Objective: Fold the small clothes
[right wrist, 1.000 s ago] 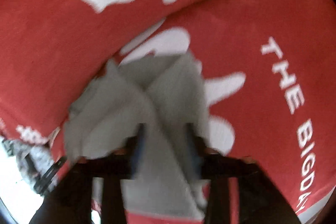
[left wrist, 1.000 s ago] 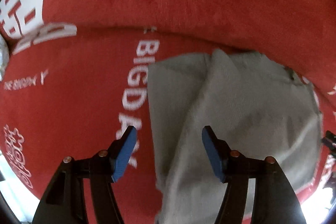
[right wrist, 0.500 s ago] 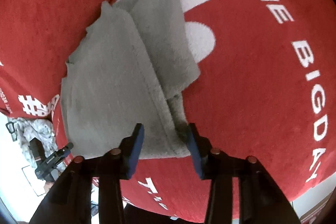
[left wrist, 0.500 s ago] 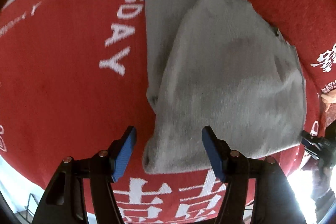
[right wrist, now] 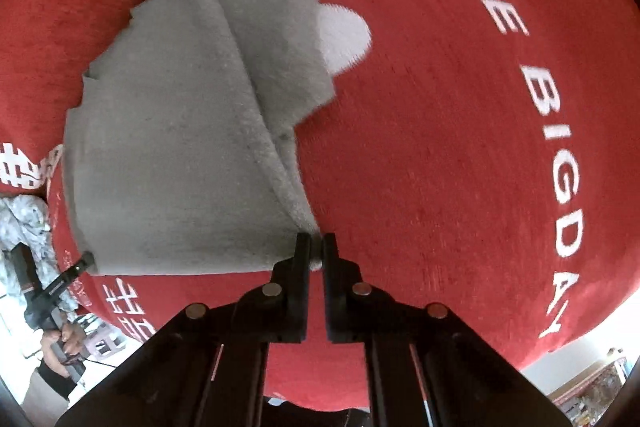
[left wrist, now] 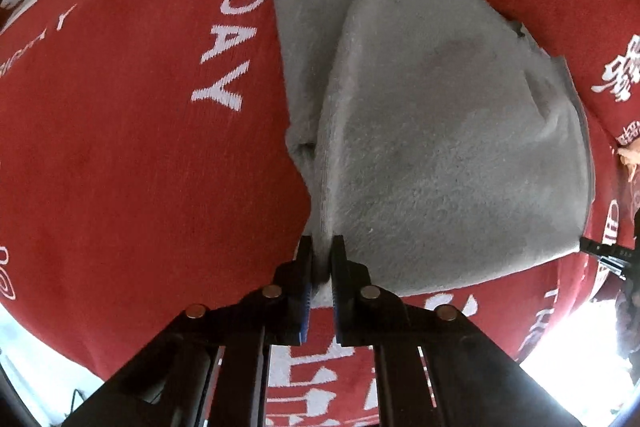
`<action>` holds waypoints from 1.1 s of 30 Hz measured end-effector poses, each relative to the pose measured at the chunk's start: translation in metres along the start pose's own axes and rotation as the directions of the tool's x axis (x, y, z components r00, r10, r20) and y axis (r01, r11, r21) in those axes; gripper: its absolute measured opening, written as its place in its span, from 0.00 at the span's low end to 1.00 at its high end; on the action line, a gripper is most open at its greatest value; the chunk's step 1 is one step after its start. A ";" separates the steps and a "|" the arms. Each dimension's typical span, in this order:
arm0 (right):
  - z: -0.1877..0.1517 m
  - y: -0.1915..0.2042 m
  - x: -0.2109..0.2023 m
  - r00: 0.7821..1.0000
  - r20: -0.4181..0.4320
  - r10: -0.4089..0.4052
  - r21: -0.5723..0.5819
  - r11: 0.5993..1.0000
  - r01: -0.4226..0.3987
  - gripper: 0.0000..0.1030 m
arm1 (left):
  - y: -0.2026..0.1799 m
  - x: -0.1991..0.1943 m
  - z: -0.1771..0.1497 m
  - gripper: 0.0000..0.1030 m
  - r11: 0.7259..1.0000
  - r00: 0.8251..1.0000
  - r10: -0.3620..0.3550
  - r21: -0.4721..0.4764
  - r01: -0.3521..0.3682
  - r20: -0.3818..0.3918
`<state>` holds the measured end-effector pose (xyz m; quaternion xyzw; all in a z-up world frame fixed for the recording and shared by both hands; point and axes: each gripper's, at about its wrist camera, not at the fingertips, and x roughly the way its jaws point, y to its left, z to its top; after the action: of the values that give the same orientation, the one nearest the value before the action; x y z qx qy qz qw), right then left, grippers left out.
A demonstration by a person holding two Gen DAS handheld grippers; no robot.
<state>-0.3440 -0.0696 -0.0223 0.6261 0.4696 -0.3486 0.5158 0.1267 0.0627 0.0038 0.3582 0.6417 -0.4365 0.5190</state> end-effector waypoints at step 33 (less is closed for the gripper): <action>0.071 0.058 -0.012 0.982 0.181 -0.047 -0.058 0.997 0.058 0.01 | -0.024 0.004 0.100 0.10 0.990 0.981 0.134 -0.051 -0.128 0.138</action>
<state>-0.2897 -0.1430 -0.0086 0.5629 0.4484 -0.4021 0.5661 0.1388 -0.0391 -0.0034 0.3570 0.5874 -0.4122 0.5981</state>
